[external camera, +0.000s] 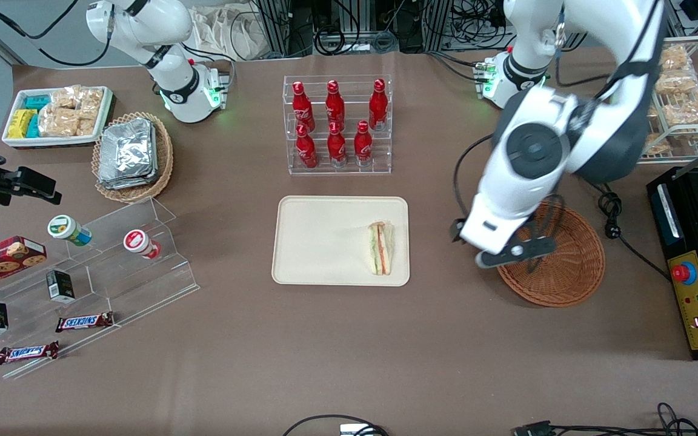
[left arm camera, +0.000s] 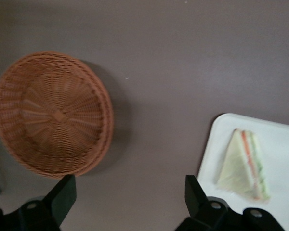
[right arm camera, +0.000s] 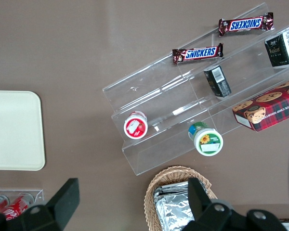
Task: Place sandwich from basket to tray
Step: 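Open the left gripper to release the sandwich and raise the arm away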
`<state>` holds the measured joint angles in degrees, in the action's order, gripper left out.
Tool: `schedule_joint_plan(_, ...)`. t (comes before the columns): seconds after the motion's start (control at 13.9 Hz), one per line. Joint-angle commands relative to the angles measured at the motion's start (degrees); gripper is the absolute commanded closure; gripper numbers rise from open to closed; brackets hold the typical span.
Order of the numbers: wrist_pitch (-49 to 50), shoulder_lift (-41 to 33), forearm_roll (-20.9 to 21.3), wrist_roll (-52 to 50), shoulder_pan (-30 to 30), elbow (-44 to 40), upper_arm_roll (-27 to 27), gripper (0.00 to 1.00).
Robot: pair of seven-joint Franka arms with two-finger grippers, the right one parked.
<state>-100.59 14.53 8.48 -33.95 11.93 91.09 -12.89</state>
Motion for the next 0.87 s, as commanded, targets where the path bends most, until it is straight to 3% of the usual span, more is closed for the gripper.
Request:
schedule_joint_plan(0.0, 2.0, -8.1, -1.5, 9.8, -4.1, 6.3, 0.4, 0.0)
schedule_joint_plan(0.22, 6.4, -12.3, -7.0, 24.3, -5.1, 5.9, 8.9, 0.0)
schedule_joint_plan(0.43, 8.4, -13.3, -7.1, 31.3, -5.5, 4.3, 13.7, 0.0)
schedule_joint_plan(0.79, 8.4, -9.2, -6.2, 35.3, -5.5, -1.5, 15.4, 0.0)
